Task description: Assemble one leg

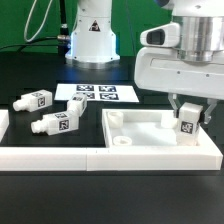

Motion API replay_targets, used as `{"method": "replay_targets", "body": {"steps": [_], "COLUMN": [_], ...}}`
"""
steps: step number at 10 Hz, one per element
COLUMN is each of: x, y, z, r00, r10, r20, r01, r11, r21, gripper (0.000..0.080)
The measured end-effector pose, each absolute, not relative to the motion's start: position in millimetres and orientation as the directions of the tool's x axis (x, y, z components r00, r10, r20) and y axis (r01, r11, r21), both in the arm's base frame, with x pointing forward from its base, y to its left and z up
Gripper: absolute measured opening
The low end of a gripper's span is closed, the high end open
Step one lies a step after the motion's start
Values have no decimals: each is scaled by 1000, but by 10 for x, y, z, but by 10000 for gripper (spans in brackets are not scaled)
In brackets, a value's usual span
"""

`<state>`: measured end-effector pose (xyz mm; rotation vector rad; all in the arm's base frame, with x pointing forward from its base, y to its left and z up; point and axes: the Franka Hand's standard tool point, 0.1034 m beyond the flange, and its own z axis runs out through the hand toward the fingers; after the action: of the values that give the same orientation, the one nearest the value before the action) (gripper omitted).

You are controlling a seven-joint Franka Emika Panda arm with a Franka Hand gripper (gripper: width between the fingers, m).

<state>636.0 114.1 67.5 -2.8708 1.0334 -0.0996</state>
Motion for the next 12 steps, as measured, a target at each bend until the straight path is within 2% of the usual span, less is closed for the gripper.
{"method": "replay_targets", "body": {"steps": [3, 6, 8, 9, 11, 12], "x": [6358, 6367, 6399, 6410, 6415, 6416], "y": [1149, 1176, 1229, 1230, 1240, 1236], "z": [674, 671, 658, 659, 659, 658], "r00": [664, 288, -92, -179, -269, -260], "r10": [-747, -956, -988, -974, -951, -954], "r20": [12, -59, -122, -140, -151, -150], "r01": [-742, -953, -989, -975, -953, -955], "r11": [-661, -280, 105, 194, 286, 277], "r21": [-111, -117, -108, -105, -103, -105], "gripper": [287, 287, 287, 287, 287, 303]}}
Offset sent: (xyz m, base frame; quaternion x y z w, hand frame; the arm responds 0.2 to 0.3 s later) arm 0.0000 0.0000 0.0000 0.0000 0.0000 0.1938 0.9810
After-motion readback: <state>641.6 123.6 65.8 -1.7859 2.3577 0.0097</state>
